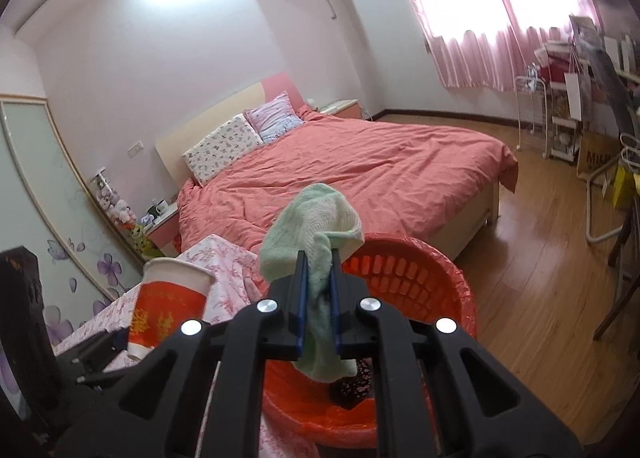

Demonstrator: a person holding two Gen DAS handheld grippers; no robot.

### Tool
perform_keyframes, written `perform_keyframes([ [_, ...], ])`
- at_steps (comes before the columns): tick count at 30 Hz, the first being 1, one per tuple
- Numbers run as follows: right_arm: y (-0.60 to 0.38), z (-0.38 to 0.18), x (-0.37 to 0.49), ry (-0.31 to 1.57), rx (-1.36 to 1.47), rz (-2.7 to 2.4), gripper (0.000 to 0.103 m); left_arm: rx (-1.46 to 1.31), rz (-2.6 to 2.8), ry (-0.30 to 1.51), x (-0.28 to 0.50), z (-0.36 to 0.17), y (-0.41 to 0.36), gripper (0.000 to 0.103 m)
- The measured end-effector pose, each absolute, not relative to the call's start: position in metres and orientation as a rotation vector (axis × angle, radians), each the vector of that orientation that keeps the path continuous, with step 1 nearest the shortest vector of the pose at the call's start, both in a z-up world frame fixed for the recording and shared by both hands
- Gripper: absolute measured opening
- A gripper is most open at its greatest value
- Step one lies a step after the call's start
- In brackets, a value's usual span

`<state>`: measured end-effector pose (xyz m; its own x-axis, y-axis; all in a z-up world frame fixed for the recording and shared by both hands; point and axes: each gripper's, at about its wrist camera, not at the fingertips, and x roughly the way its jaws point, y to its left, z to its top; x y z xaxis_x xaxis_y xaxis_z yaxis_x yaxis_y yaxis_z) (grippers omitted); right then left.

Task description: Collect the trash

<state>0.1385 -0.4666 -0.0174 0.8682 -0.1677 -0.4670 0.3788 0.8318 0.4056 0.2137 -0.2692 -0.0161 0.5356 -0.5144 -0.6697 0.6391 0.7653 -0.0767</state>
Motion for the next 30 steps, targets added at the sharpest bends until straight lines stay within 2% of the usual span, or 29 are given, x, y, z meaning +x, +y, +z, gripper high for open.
perform_keyframes([
  [3,-0.478,-0.025,0.146,0.442,0.537,-0.298,0.012,0.193,-0.708,0.754,0.218,-0.026,-0.282,0.074],
  [7,-0.491,-0.036,0.158,0.461,0.577,-0.29,0.023,0.195,-0.717,0.805,0.227,-0.041,-0.293,0.077],
  [10,-0.499,-0.044,0.161,0.476,0.598,-0.298,0.031,0.194,-0.702,0.831,0.229,-0.048,-0.293,0.084],
  [16,-0.492,-0.048,0.15,0.485,0.565,-0.331,0.043,0.189,-0.647,0.839,0.224,-0.047,-0.279,0.084],
  [24,-0.444,-0.025,0.11,0.453,0.424,-0.35,0.068,0.144,-0.533,0.761,0.202,-0.014,-0.207,0.084],
  [30,-0.384,-0.001,0.063,0.402,0.298,-0.343,0.087,0.103,-0.429,0.669,0.159,0.011,-0.143,0.091],
])
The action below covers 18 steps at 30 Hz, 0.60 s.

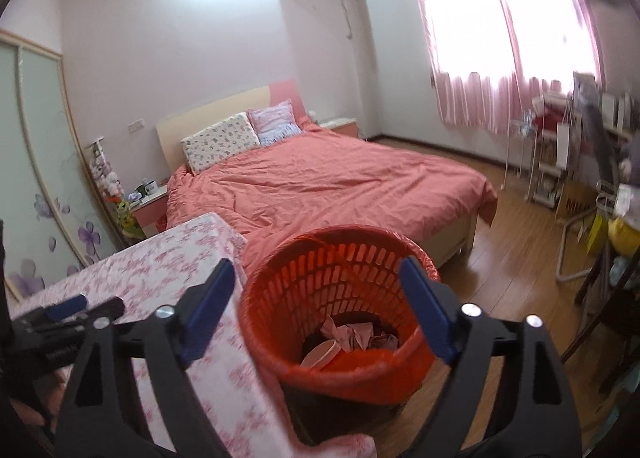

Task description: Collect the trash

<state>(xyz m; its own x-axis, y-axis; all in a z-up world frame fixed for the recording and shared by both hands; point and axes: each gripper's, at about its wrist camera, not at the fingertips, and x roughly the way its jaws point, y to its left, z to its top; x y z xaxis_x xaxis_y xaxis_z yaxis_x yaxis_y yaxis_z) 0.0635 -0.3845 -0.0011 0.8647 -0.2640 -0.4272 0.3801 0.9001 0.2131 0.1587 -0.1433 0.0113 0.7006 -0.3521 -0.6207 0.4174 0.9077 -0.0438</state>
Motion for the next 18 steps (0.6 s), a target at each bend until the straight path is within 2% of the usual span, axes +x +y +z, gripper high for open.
perform_keyframes([
  [4,-0.347,0.009,0.033,0.377,0.245,-0.336,0.099,0.1,-0.355,0.598,0.123,0.018,-0.11,0.095],
  [13,-0.271,0.01,-0.025,0.358,0.109,-0.447,0.099,0.116,-0.186,0.459,0.057,0.019,-0.061,0.101],
  [18,-0.247,0.004,-0.046,0.372,0.091,-0.493,0.099,0.098,-0.132,0.445,0.034,0.012,-0.045,0.101],
])
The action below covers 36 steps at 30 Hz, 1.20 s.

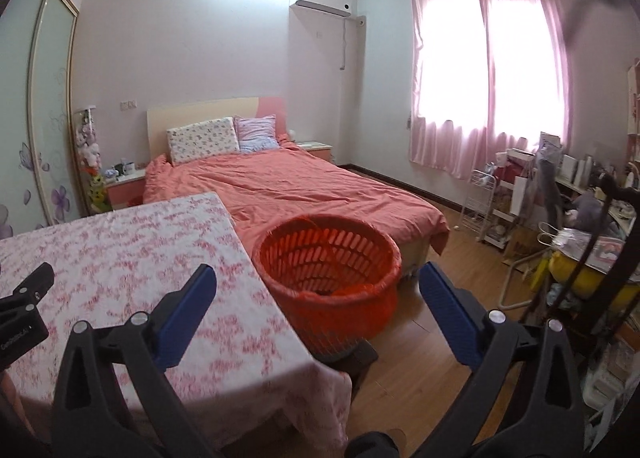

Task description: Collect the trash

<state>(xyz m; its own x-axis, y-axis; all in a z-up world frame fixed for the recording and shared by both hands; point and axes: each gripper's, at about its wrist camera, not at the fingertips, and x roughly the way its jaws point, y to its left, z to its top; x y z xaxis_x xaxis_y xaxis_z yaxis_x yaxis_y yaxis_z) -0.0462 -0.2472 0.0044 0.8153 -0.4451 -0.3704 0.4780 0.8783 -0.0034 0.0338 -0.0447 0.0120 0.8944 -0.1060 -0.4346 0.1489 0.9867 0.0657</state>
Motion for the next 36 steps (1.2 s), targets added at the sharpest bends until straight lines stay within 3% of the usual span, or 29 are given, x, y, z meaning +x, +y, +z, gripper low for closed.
perform_keyframes([
  [20,-0.212,-0.018,-0.07,0.494,0.146,-0.504,0.099,-0.01,-0.006,0.491,-0.011,-0.013,-0.001,0.101],
  [36,-0.21,-0.019,-0.07,0.484,0.146,-0.499,0.099,-0.02,-0.033,0.481,-0.018,-0.007,-0.001,0.101],
])
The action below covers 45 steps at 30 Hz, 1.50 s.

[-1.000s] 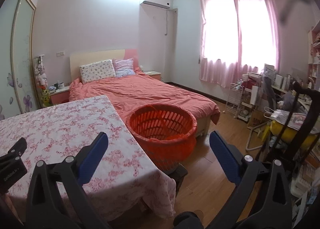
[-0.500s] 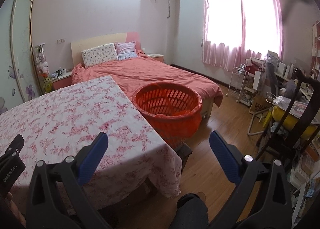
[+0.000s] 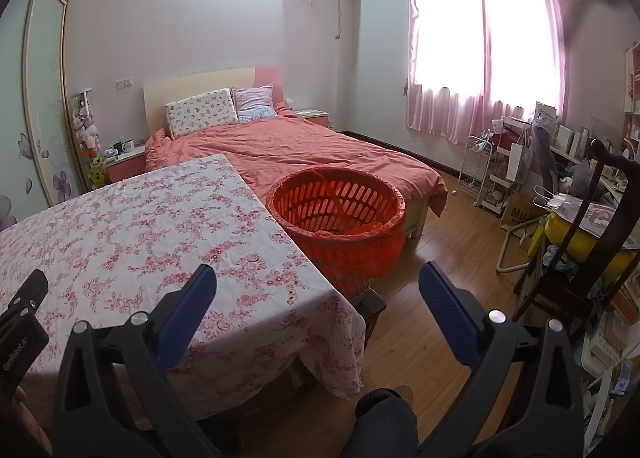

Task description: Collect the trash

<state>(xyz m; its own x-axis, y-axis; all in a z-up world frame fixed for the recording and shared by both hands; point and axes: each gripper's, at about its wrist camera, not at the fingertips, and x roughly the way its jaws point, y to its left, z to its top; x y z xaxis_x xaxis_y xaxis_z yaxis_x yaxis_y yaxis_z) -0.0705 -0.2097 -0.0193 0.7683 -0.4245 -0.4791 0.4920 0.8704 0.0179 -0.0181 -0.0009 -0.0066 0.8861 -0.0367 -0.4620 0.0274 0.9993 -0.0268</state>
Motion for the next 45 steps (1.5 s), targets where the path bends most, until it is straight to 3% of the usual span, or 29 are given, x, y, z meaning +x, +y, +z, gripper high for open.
perform_keyframes([
  [45,-0.209,-0.017,-0.073,0.483,0.145,-0.504,0.099,0.03,-0.036,0.479,-0.021,-0.005,-0.011,0.101],
])
